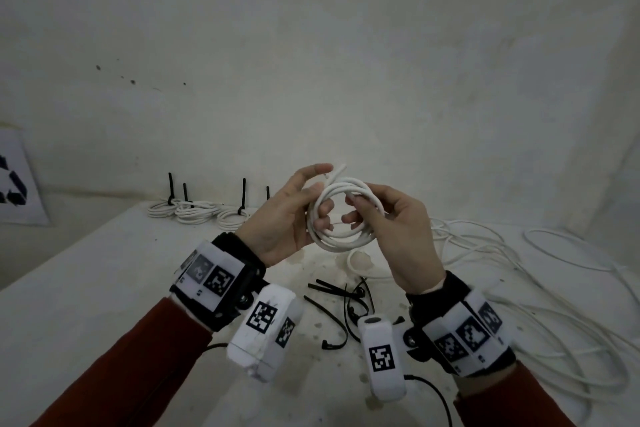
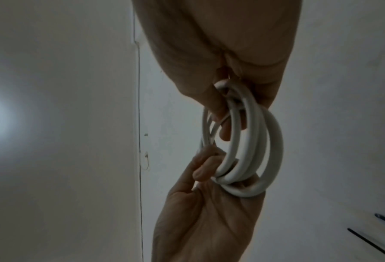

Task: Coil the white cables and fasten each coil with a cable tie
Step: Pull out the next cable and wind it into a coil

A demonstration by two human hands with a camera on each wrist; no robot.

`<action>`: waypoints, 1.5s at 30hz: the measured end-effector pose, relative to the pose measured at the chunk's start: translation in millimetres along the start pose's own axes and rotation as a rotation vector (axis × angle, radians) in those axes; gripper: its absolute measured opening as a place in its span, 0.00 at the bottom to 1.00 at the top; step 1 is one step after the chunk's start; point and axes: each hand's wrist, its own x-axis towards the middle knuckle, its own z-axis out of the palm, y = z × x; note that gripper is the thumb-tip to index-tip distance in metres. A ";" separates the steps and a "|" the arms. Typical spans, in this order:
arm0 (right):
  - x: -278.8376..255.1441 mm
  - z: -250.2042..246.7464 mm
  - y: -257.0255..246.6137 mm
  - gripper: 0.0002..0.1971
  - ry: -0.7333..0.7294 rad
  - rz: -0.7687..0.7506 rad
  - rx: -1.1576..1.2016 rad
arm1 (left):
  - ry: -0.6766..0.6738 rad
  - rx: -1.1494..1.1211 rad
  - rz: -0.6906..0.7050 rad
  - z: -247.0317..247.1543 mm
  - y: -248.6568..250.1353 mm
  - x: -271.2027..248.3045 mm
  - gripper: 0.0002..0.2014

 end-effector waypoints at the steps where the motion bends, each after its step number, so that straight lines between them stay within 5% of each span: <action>1: -0.3 -0.3 1.2 0.09 -0.007 0.005 0.005 | -0.027 0.013 -0.012 1.9 -2.8 -0.2 0.15; 7: -0.3 -0.6 3.2 0.12 -0.006 0.038 -0.023 | 0.033 0.003 0.042 10.0 -14.1 -2.6 0.07; 14: -0.3 -12.5 -0.3 0.10 -0.088 0.251 0.262 | 0.125 -0.043 0.081 7.5 -11.2 -0.8 0.08; 21: 1.5 -18.1 1.1 0.06 -0.111 0.156 -0.040 | 0.210 -0.012 0.114 14.4 -12.9 2.2 0.03; 26: 2.8 -23.2 -1.7 0.11 -0.195 0.127 0.054 | 0.209 -0.028 0.155 20.9 -7.6 2.6 0.05; 32: 4.1 -20.8 -3.5 0.29 -0.108 0.246 0.445 | 0.156 -0.061 0.121 25.3 -4.1 2.9 0.04; 39: 3.4 -12.8 -4.0 0.13 -0.094 0.387 0.680 | 0.064 0.057 0.092 26.7 -0.8 -5.7 0.14; 45: 1.6 -2.5 -6.2 0.08 -0.044 0.485 0.725 | 0.088 0.128 0.074 23.5 -2.1 -8.0 0.12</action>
